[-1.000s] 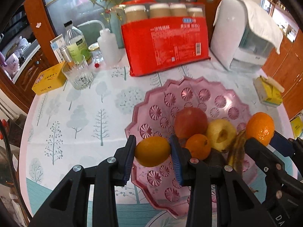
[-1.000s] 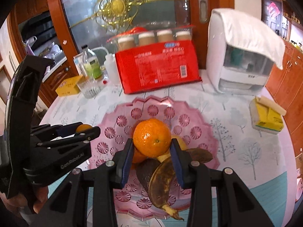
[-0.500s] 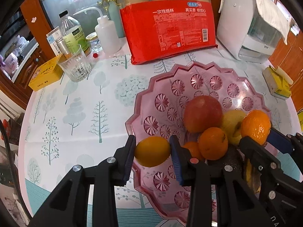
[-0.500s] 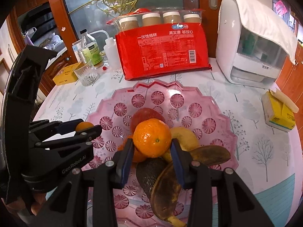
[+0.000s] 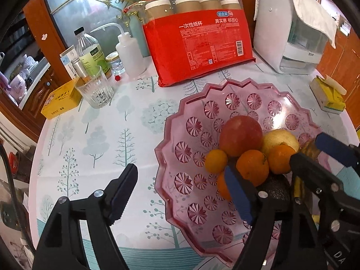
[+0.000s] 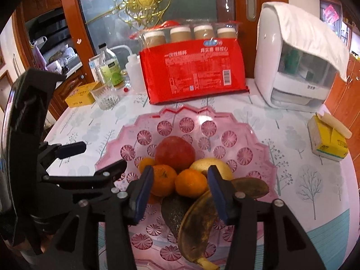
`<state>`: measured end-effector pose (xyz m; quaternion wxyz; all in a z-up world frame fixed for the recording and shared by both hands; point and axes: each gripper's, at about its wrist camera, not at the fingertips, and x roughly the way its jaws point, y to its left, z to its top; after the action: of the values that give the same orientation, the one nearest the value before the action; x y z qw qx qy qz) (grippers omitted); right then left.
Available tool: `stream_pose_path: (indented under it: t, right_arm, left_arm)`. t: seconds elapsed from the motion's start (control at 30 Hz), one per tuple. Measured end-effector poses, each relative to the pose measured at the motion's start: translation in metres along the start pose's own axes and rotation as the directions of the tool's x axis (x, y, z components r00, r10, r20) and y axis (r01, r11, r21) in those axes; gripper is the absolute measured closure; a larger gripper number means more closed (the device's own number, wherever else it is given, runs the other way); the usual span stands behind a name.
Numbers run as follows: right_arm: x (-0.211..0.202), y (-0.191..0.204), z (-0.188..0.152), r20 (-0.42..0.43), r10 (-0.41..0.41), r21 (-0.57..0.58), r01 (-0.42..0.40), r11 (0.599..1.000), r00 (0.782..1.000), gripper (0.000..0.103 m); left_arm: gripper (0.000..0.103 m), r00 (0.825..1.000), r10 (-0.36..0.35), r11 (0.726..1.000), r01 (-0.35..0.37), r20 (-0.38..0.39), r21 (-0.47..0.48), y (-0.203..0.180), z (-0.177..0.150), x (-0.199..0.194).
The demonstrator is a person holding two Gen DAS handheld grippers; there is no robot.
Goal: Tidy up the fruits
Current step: 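Withdraw both tools from the bowl toward the remaining fruits on the cloth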
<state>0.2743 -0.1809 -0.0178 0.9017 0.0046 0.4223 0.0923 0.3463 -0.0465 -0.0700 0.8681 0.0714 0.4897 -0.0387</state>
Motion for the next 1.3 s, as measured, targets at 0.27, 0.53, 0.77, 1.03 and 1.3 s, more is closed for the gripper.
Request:
stream_pose_path:
  t: [0.27, 0.53, 0.77, 1.03, 1.3]
  right_arm:
    - [-0.009, -0.001, -0.001, 0.015, -0.007, 0.013, 0.006, 1.000, 1.000, 0.049]
    - [-0.019, -0.002, -0.005, 0.019, -0.020, 0.032, 0.020, 0.999, 1.000, 0.049]
    - [-0.036, 0.002, -0.007, 0.039, -0.039, 0.028, 0.038, 0.999, 0.998, 0.049]
    - [-0.064, 0.013, -0.009, 0.072, -0.048, 0.033, 0.045, 0.998, 0.996, 0.049]
    - [-0.098, 0.024, -0.019, 0.099, -0.063, 0.058, 0.057, 0.997, 0.993, 0.049]
  left_arm:
    - [0.024, 1.000, -0.013, 1.000, 0.013, 0.015, 0.000, 0.000, -0.007, -0.014]
    - [0.024, 0.999, -0.036, 0.998, 0.037, 0.017, -0.044, 0.007, -0.011, -0.027]
    - [0.024, 0.998, -0.045, 0.997, 0.047, 0.033, -0.054, 0.012, -0.016, -0.045]
    - [0.024, 0.997, -0.054, 0.997, 0.057, 0.059, -0.053, 0.018, -0.028, -0.076]
    - [0.023, 0.994, -0.073, 0.997, 0.076, 0.082, -0.029, 0.027, -0.049, -0.108]
